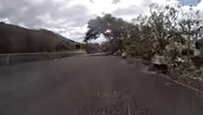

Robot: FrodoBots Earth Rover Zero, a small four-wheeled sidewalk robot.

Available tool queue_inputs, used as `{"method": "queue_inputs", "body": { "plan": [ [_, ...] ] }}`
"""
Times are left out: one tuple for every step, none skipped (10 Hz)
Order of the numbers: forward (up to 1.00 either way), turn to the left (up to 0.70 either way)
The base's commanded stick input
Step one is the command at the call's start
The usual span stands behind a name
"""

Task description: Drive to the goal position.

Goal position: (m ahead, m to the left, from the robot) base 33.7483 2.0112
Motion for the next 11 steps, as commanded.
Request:
{"method": "queue_inputs", "body": {
  "plan": [
    [0.7, 0.0],
    [0.7, 0.0],
    [0.7, 0.0],
    [0.7, 0.0],
    [0.7, 0.0],
    [0.7, 0.0],
    [0.7, 0.0],
    [0.7, 0.0],
    [0.7, 0.0],
    [0.7, 0.0],
    [0.7, 0.0]
  ]
}}
